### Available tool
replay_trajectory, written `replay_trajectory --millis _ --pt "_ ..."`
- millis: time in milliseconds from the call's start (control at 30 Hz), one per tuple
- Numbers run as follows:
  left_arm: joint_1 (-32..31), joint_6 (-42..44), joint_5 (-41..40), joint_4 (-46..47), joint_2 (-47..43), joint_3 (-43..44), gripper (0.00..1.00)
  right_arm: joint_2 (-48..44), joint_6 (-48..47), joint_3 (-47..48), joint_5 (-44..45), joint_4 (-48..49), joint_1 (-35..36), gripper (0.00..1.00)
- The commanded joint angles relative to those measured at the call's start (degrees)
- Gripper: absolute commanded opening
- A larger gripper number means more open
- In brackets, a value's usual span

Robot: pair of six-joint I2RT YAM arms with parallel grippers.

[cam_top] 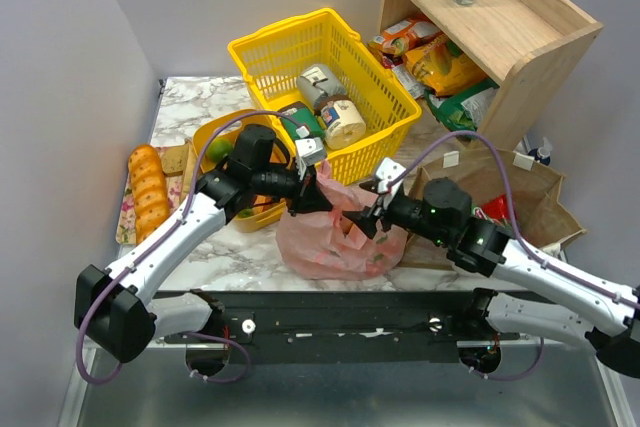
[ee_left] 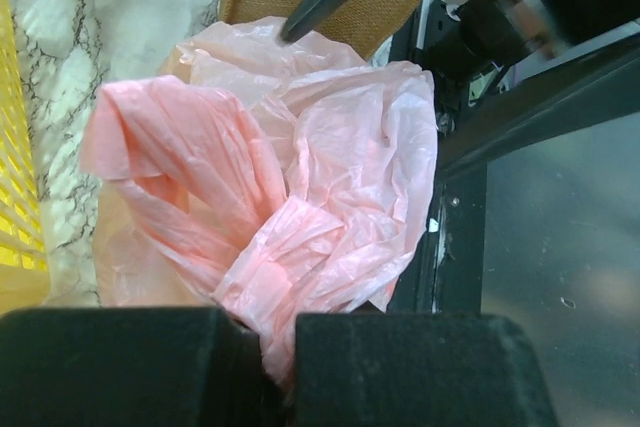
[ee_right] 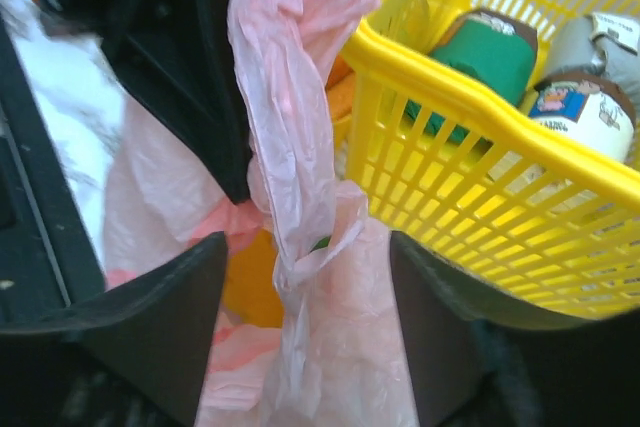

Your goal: Place the mixed food into the grocery bags and tie them

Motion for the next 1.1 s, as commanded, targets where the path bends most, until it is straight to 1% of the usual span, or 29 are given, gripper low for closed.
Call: replay_trajectory --millis 0,33,67,167,267,467,533,700,800,833,900,933,1067 --pt "0.13 -0.38 -1.06 2.44 -1.78 -1.35 0.0 -3.77 6.98 3.61 -11.85 -1.82 -4.3 0.76" --pt "0.13 -0.29 -0.98 2.62 -2.21 -1.61 0.0 -3.68 8.73 4.59 -12.47 -1.91 -5.36 0.76" --pt "0.13 -0.29 -0.71 2.88 -2.57 -1.79 0.0 -2.99 13.01 5.38 -13.43 -1.91 -7.8 0.76" --pt "0.04 -0.29 0.08 4.2 -4.15 -2.84 0.0 -0.1 20.32 8.19 -20.01 -1.04 -13.25 0.74" --pt "-0.05 -0.29 1.22 5.08 -4.85 -3.55 0.0 2.37 24.73 8.99 -26.96 4.75 -15.29 0.73" --pt "-0.84 -0.29 2.36 5.26 -4.86 -3.81 0.0 10.81 29.04 12.42 -33.03 9.68 -15.39 0.71" --pt "-0.93 -0.38 2.8 5.26 -4.77 -3.64 0.0 13.0 30.02 11.98 -35.66 14.24 -15.39 0.7" --pt "-1.28 -0.29 3.24 5.08 -4.42 -3.73 0.0 15.56 33.88 10.14 -37.52 21.98 -15.39 0.69" --pt "-1.45 -0.38 3.94 4.91 -4.06 -3.55 0.0 17.06 35.03 10.05 -37.96 23.92 -15.39 0.66" --pt "-1.63 -0.29 4.12 4.91 -3.98 -3.55 0.0 17.41 35.29 9.78 -38.05 24.45 -15.39 0.63" --pt "-1.63 -0.21 4.21 4.91 -4.15 -3.55 0.0 17.94 35.38 9.69 -38.23 24.98 -15.39 0.54" --pt "-1.72 -0.12 4.12 4.99 -4.24 -3.55 0.0 17.94 35.3 9.69 -38.23 24.98 -15.39 0.47" --pt "-1.81 0.06 4.12 5.08 -4.42 -3.64 0.0 18.38 34.68 9.78 -38.05 23.93 -15.39 0.35"
